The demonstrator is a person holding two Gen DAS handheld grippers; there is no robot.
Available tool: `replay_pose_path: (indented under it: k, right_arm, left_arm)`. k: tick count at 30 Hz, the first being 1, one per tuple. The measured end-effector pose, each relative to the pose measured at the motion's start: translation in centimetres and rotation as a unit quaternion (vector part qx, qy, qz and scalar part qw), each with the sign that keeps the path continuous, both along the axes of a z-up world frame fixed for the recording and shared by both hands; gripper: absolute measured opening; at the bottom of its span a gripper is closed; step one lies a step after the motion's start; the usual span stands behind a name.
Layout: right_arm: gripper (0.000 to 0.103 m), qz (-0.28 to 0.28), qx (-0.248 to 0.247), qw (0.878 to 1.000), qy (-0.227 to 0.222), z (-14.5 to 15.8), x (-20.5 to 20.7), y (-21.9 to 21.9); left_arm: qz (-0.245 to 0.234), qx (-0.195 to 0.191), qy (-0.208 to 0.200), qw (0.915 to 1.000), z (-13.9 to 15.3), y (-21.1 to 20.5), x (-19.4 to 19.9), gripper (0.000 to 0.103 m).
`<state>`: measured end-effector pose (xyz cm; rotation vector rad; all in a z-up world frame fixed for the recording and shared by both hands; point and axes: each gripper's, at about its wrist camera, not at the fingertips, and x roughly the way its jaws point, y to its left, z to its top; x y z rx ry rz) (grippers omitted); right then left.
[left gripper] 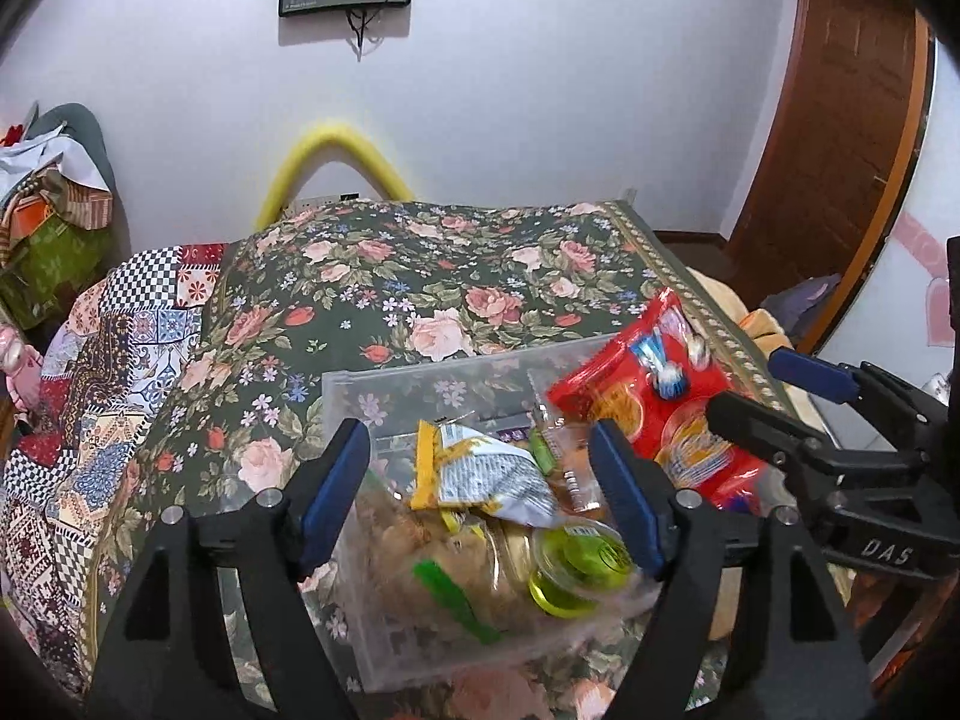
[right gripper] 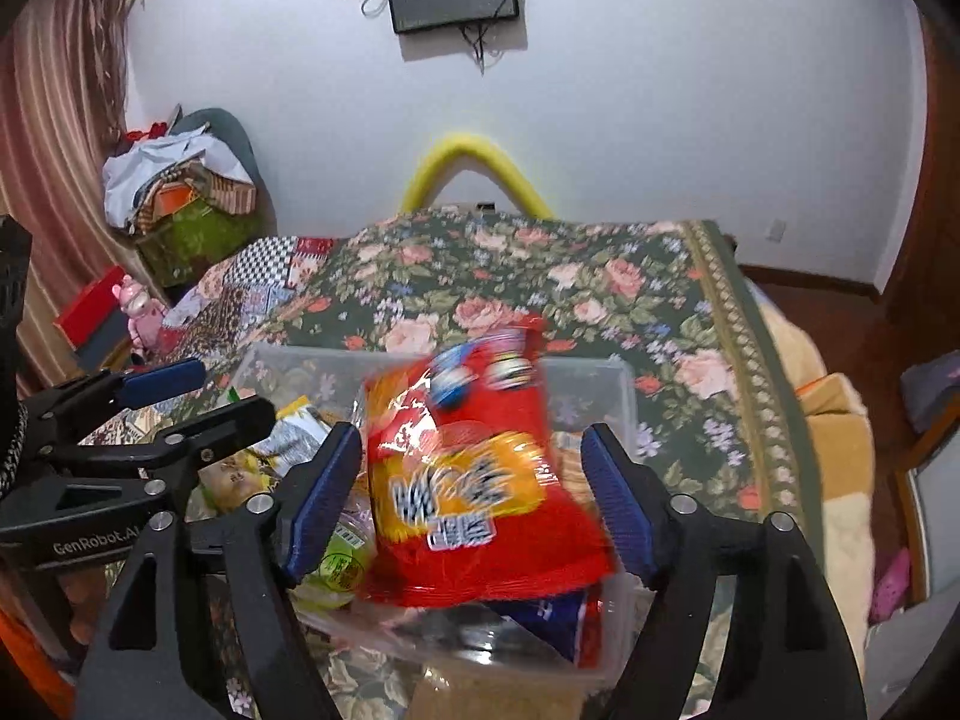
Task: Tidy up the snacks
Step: 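Drop the silver snack bag and red chip bag into the clear box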
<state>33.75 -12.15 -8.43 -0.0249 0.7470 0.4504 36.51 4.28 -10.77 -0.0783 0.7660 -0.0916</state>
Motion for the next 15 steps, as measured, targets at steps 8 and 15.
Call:
replay_pose_path:
  k: [8, 15]
  right_arm:
    - [0.082, -0.005, 0.002, 1.0, -0.017, 1.1, -3.0, -2.0]
    - [0.088, -0.002, -0.023, 1.0, 0.017, -1.7, -5.8, -3.3]
  left_arm:
    - [-0.004, -0.002, -0.008, 1.0, 1.3, 0.3, -4.2, 0.081]
    - [-0.012, -0.01, 0.016, 0.9998, -0.4, 0.2, -7.9, 0.083]
